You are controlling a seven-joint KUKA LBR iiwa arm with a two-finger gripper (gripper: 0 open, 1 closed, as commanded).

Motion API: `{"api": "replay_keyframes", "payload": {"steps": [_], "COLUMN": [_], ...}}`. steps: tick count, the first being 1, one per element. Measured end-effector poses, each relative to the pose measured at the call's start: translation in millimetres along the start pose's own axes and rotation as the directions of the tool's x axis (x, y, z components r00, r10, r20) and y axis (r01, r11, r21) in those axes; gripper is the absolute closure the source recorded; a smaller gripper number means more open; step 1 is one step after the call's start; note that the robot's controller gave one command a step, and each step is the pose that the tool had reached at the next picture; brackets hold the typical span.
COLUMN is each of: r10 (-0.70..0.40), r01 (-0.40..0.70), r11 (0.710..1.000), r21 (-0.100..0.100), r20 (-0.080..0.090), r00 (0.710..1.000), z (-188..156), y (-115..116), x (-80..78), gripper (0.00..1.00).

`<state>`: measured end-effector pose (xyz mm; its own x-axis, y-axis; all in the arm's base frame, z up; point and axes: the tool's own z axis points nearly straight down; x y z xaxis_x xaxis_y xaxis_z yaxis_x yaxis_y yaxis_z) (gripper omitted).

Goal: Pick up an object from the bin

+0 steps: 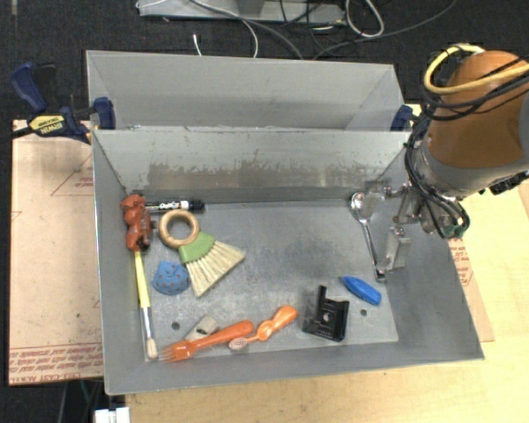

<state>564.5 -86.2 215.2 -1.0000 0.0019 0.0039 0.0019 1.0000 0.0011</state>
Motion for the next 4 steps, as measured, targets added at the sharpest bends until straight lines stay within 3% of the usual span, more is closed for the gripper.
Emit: {"api": "replay_keyframes", "payload": {"steps": [1, 2, 3, 4], "r10": [-0.002, 0.052, 0.063, 0.192], "r01": [0.002, -0.052, -0.063, -0.192], "r11": [1.000, 0.999, 0.998, 0.981], "r21": [0.001, 0.000, 0.000, -0.001], "r20": [0.006, 0.009, 0.007, 0.011], "r00": [1.000, 0.999, 0.998, 0.981], "z": [-2.7, 77.2, 105.4, 96.4], "y": [0.3, -17.6, -24.0, -51.0], "x": [-1.4, 28.7, 41.4, 51.3], "gripper": [0.00, 0.00, 0.00, 0.00]}}
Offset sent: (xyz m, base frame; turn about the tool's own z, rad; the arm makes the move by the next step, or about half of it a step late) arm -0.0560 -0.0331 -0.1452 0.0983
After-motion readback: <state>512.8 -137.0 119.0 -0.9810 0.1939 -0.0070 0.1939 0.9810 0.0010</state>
